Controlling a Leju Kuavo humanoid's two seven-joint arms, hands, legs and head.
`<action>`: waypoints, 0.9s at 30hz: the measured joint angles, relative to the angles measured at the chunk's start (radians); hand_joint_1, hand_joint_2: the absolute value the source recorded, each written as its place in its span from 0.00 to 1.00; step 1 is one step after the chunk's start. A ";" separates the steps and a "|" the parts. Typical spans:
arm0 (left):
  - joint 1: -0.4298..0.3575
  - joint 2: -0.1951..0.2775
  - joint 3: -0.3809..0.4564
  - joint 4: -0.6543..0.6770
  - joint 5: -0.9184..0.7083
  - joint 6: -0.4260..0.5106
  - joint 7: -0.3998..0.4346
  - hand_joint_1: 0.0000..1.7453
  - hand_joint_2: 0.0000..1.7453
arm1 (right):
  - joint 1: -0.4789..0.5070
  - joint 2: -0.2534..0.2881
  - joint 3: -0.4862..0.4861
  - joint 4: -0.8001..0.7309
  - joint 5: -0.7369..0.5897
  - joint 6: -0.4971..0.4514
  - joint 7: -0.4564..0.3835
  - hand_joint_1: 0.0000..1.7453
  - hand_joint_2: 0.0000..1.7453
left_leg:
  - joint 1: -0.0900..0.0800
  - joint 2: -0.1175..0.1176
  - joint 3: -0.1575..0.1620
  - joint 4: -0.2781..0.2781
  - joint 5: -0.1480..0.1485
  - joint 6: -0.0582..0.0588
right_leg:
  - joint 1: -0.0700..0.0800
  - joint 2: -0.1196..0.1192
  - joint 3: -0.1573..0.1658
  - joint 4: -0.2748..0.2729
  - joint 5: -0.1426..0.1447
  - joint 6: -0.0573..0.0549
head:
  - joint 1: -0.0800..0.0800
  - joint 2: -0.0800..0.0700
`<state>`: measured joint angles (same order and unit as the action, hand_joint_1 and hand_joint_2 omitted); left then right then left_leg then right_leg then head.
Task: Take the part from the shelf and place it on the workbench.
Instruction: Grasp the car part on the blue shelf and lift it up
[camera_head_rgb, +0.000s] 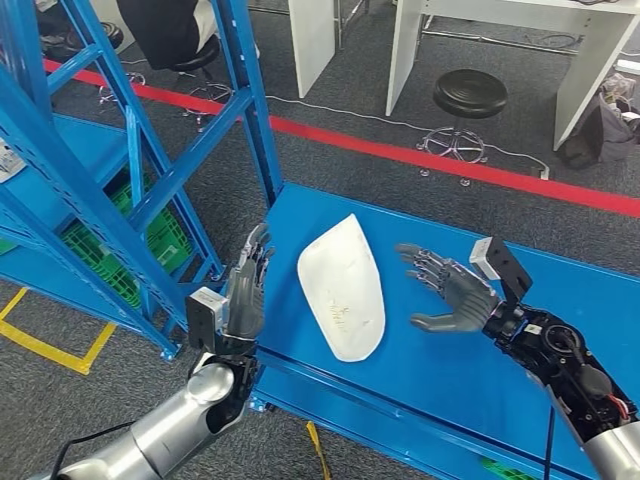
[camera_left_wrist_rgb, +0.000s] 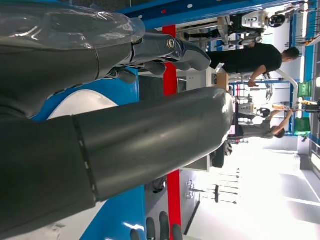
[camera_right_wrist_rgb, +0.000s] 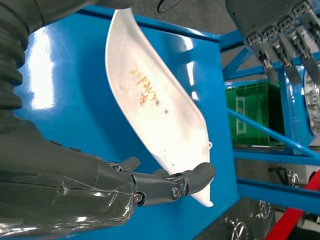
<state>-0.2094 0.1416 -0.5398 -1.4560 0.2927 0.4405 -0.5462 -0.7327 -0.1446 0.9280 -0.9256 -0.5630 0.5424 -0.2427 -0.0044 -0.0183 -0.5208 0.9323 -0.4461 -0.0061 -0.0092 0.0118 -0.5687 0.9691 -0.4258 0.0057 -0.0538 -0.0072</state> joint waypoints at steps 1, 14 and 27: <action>0.000 0.000 0.000 0.000 0.000 0.000 0.000 0.00 0.00 | 0.000 0.000 -0.002 0.005 0.000 -0.002 0.000 0.00 1.00 | 0.000 0.000 0.000 0.000 0.000 0.000 | 0.000 0.000 0.000 0.000 0.000 0.000 | 0.000 0.000; 0.000 0.004 0.000 0.000 -0.003 -0.011 0.000 0.00 0.00 | 0.000 0.000 -0.038 0.074 0.000 -0.022 -0.001 0.00 1.00 | 0.000 0.000 0.000 0.000 0.000 0.000 | 0.000 0.000 0.000 0.000 0.000 0.000 | 0.000 0.000; 0.000 0.004 0.000 -0.001 -0.007 -0.025 0.002 0.00 0.00 | -0.002 0.003 -0.062 0.147 -0.003 -0.015 0.011 0.00 1.00 | 0.000 0.000 0.000 0.000 0.000 0.000 | 0.000 0.000 0.000 0.000 0.000 0.000 | 0.000 0.000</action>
<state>-0.2094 0.1455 -0.5394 -1.4569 0.2858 0.4152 -0.5444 -0.7342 -0.1414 0.8656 -0.7788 -0.5660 0.5276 -0.2318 -0.0044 -0.0186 -0.5210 0.9323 -0.4461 -0.0061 -0.0092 0.0115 -0.5684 0.9691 -0.4258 0.0057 -0.0538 -0.0072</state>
